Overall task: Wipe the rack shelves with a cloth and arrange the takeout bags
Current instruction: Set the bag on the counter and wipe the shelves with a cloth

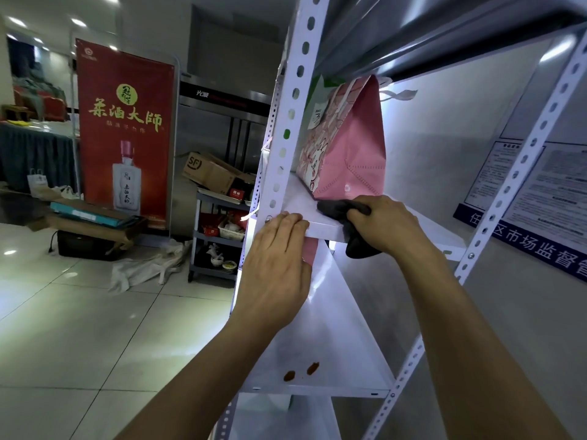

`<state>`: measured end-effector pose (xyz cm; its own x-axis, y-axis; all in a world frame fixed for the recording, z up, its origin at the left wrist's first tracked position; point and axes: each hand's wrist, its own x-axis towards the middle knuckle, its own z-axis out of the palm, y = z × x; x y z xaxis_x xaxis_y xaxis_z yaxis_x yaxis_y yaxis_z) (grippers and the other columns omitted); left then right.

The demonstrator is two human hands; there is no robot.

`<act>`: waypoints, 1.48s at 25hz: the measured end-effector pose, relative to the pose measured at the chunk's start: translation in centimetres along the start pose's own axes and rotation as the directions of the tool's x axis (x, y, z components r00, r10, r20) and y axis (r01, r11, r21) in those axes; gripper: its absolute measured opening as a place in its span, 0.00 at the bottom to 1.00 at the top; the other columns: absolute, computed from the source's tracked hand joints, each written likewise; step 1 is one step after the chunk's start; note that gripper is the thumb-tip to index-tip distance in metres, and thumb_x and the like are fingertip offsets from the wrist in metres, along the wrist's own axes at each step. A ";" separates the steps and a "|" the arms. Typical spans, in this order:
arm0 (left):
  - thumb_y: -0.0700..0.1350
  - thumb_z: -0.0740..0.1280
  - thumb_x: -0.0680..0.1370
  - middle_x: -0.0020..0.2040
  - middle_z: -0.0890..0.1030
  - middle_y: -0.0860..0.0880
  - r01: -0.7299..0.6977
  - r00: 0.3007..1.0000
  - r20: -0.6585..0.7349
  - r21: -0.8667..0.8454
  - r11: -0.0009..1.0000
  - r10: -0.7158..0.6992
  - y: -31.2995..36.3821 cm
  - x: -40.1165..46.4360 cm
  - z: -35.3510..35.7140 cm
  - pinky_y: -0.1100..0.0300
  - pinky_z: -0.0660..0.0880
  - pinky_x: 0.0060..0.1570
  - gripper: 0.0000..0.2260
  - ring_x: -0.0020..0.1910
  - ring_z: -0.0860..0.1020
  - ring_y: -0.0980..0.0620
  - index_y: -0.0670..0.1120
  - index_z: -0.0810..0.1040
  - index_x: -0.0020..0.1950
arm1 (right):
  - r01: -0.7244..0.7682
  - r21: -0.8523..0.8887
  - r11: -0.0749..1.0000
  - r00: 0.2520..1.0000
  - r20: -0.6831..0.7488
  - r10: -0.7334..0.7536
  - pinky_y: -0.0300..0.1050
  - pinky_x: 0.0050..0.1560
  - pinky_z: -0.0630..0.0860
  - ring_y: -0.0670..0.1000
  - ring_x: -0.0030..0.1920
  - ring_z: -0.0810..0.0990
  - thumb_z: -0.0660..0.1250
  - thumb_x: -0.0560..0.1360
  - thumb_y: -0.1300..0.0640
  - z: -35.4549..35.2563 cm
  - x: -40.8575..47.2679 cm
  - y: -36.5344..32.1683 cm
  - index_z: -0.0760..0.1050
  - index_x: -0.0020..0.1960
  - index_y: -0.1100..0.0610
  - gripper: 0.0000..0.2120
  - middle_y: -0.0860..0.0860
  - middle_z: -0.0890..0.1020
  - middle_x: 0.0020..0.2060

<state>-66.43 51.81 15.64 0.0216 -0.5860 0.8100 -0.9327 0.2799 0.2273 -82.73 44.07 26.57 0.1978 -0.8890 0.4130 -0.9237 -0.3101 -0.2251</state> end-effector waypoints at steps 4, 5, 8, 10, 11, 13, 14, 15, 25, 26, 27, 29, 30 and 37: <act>0.37 0.66 0.74 0.68 0.75 0.42 0.001 1.000 -0.015 -0.015 1.000 -0.001 0.0 -0.1 0.0 0.47 0.63 0.73 0.22 0.70 0.70 0.42 0.40 0.73 0.69 | -0.045 0.044 0.998 0.995 -0.092 0.049 0.56 0.60 0.72 0.54 0.49 0.76 0.58 0.77 0.46 0.4 -0.7 0.5 0.80 0.53 0.43 0.13 0.48 0.81 0.47; 0.37 0.66 0.75 0.69 0.75 0.42 0.000 1.000 -0.016 -0.014 1.000 0.000 0.0 -0.1 0.0 0.48 0.63 0.74 0.22 0.71 0.70 0.42 0.40 0.73 0.69 | -0.038 0.054 0.998 0.991 -0.126 0.044 0.57 0.59 0.73 0.53 0.48 0.76 0.57 0.76 0.44 0.7 -1.3 0.6 0.81 0.52 0.42 0.14 0.47 0.81 0.45; 0.38 0.65 0.76 0.70 0.74 0.42 0.003 1.000 -0.012 -0.016 1.000 -0.004 -0.1 -0.1 0.3 0.48 0.62 0.74 0.22 0.72 0.70 0.43 0.40 0.73 0.70 | -0.071 0.115 0.991 0.986 -0.140 0.087 0.57 0.57 0.75 0.53 0.45 0.78 0.57 0.72 0.42 0.6 -1.9 0.9 0.81 0.47 0.41 0.15 0.45 0.81 0.40; 0.38 0.64 0.75 0.69 0.75 0.43 0.008 1.000 -0.015 -0.022 1.000 -0.008 -0.1 0.1 0.3 0.50 0.61 0.75 0.21 0.71 0.70 0.44 0.41 0.73 0.69 | -0.159 0.109 0.981 0.979 -0.110 0.170 0.58 0.60 0.75 0.54 0.47 0.78 0.59 0.75 0.43 -0.2 -1.1 1.6 0.82 0.49 0.42 0.13 0.46 0.81 0.41; 0.38 0.63 0.75 0.69 0.75 0.44 0.007 1.000 -0.020 -0.025 1.000 -0.008 -0.2 0.1 0.2 0.51 0.61 0.74 0.21 0.71 0.70 0.44 0.41 0.73 0.69 | -0.208 0.100 0.973 0.971 -0.101 0.218 0.59 0.61 0.74 0.55 0.48 0.78 0.60 0.77 0.44 -0.7 -0.7 2.0 0.82 0.50 0.42 0.12 0.48 0.81 0.43; 0.38 0.62 0.74 0.68 0.75 0.44 0.009 1.000 -0.019 -0.031 0.999 -0.010 -0.1 0.1 0.2 0.51 0.61 0.74 0.22 0.70 0.70 0.44 0.41 0.73 0.68 | -0.265 0.103 0.959 0.955 -0.109 0.276 0.60 0.63 0.73 0.56 0.49 0.77 0.61 0.78 0.44 -1.2 -0.4 2.7 0.82 0.51 0.43 0.12 0.49 0.80 0.44; 0.38 0.62 0.74 0.68 0.75 0.44 0.012 1.000 -0.023 -0.032 0.999 -0.013 -0.1 0.1 0.2 0.50 0.61 0.74 0.22 0.70 0.70 0.44 0.41 0.73 0.68 | -0.267 0.110 0.957 0.953 -0.115 0.279 0.60 0.62 0.74 0.55 0.48 0.77 0.61 0.78 0.44 -1.2 -0.5 3.0 0.82 0.50 0.42 0.11 0.49 0.81 0.43; 0.38 0.62 0.74 0.68 0.75 0.44 0.018 0.999 -0.030 -0.029 0.999 -0.019 0.0 0.1 0.3 0.50 0.62 0.74 0.22 0.70 0.70 0.44 0.41 0.73 0.68 | -0.261 0.109 0.959 0.954 -0.125 0.274 0.60 0.62 0.74 0.55 0.47 0.77 0.61 0.78 0.43 -0.9 -0.7 3.1 0.81 0.47 0.41 0.10 0.49 0.81 0.42; 0.38 0.65 0.74 0.69 0.75 0.43 0.035 0.999 -0.006 -0.044 0.998 -0.036 0.4 -0.1 0.0 0.47 0.62 0.74 0.20 0.72 0.69 0.43 0.41 0.75 0.67 | -0.160 0.023 0.987 0.967 -0.195 0.161 0.59 0.63 0.70 0.60 0.57 0.76 0.59 0.77 0.42 0.4 -1.1 1.7 0.82 0.54 0.44 0.15 0.53 0.81 0.49; 0.38 0.64 0.74 0.69 0.75 0.43 0.027 1.000 -0.007 -0.035 0.999 -0.028 0.5 -0.1 0.0 0.47 0.62 0.74 0.20 0.72 0.69 0.43 0.41 0.75 0.66 | -0.112 0.032 0.993 0.965 -0.236 0.116 0.59 0.61 0.69 0.60 0.56 0.76 0.58 0.76 0.42 1.0 -1.9 1.0 0.82 0.52 0.44 0.16 0.53 0.80 0.47; 0.38 0.63 0.74 0.69 0.75 0.42 0.024 1.000 -0.010 -0.027 0.999 -0.024 0.5 -0.1 0.1 0.48 0.61 0.74 0.20 0.72 0.68 0.42 0.41 0.75 0.65 | -0.055 0.032 0.998 0.963 -0.264 0.061 0.59 0.59 0.68 0.60 0.55 0.75 0.57 0.74 0.42 1.7 -2.6 0.1 0.82 0.52 0.44 0.17 0.53 0.79 0.47; 0.39 0.58 0.74 0.69 0.74 0.42 0.032 0.999 -0.012 -0.018 0.999 -0.033 0.4 0.0 0.2 0.49 0.60 0.75 0.20 0.72 0.68 0.42 0.41 0.75 0.65 | 0.042 0.032 0.999 0.951 -0.307 -0.030 0.59 0.61 0.67 0.59 0.56 0.74 0.56 0.74 0.43 3.3 -3.1 -1.9 0.81 0.57 0.43 0.18 0.52 0.79 0.50; 0.40 0.55 0.74 0.69 0.75 0.41 0.036 0.999 -0.010 -0.014 0.999 -0.036 0.5 0.1 0.1 0.49 0.59 0.75 0.22 0.72 0.68 0.42 0.40 0.75 0.65 | 0.075 0.049 0.996 0.938 -0.343 -0.054 0.59 0.63 0.65 0.58 0.58 0.74 0.57 0.75 0.44 4.2 -3.4 -2.5 0.79 0.60 0.41 0.18 0.52 0.79 0.53; 0.34 0.59 0.72 0.64 0.77 0.42 0.003 1.000 -0.013 -0.017 1.000 -0.003 0.3 0.2 -0.5 0.52 0.63 0.73 0.15 0.68 0.71 0.43 0.40 0.76 0.57 | 0.188 0.004 0.982 0.824 -0.545 -0.156 0.60 0.71 0.61 0.56 0.70 0.69 0.64 0.80 0.53 7.6 -5.9 1.2 0.75 0.71 0.46 0.19 0.53 0.74 0.67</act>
<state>-66.50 52.11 16.14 0.0292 -0.5770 0.8162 -0.9264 0.2911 0.2389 -82.46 46.41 17.11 0.1276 -0.5002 0.8565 -0.8684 -0.4735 -0.1471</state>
